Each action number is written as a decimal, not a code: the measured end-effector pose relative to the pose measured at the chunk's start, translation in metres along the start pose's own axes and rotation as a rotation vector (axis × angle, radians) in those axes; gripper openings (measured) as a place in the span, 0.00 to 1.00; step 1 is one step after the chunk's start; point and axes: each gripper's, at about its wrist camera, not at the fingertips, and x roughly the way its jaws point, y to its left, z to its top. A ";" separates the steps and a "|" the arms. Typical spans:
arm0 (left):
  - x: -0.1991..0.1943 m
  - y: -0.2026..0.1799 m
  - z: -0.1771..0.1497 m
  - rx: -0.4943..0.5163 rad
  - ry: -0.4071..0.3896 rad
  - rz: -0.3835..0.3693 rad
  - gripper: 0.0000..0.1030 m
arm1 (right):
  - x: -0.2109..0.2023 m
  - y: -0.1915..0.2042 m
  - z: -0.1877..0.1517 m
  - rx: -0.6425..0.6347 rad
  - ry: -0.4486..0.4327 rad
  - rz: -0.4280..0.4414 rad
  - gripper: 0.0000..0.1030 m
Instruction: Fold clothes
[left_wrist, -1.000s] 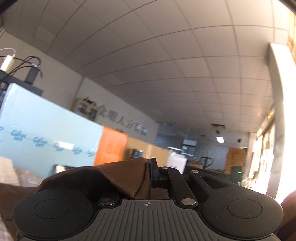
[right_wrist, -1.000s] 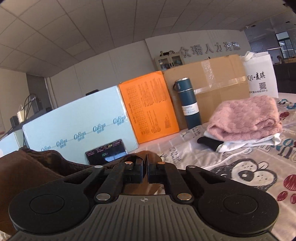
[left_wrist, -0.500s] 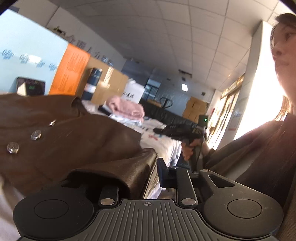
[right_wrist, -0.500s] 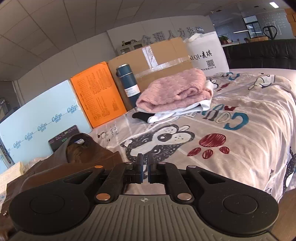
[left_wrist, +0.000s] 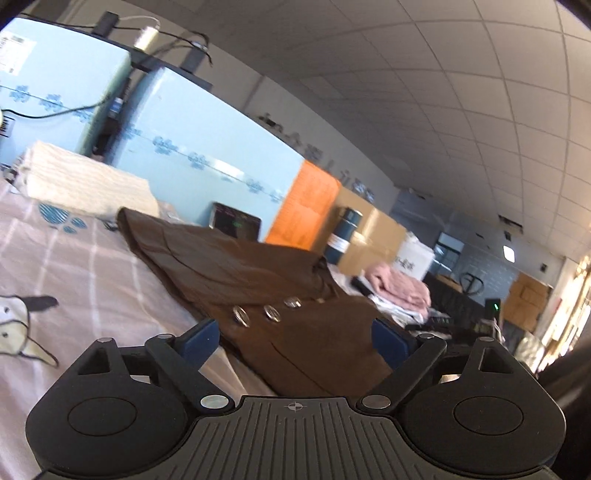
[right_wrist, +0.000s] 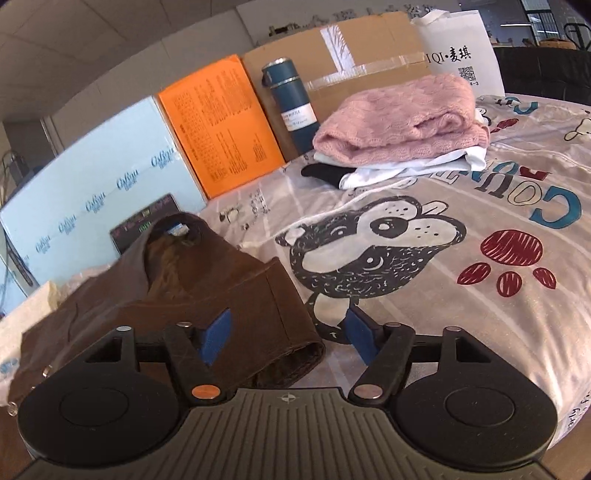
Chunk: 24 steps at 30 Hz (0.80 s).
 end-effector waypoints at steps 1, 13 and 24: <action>0.006 0.003 0.005 -0.012 -0.015 0.019 0.90 | 0.001 0.003 -0.002 -0.031 -0.002 -0.002 0.31; 0.090 0.079 0.071 -0.273 -0.044 0.276 0.90 | 0.009 -0.002 0.030 -0.123 -0.072 -0.062 0.41; 0.163 0.102 0.081 -0.213 0.084 0.436 0.88 | 0.153 0.058 0.109 -0.245 0.085 0.144 0.59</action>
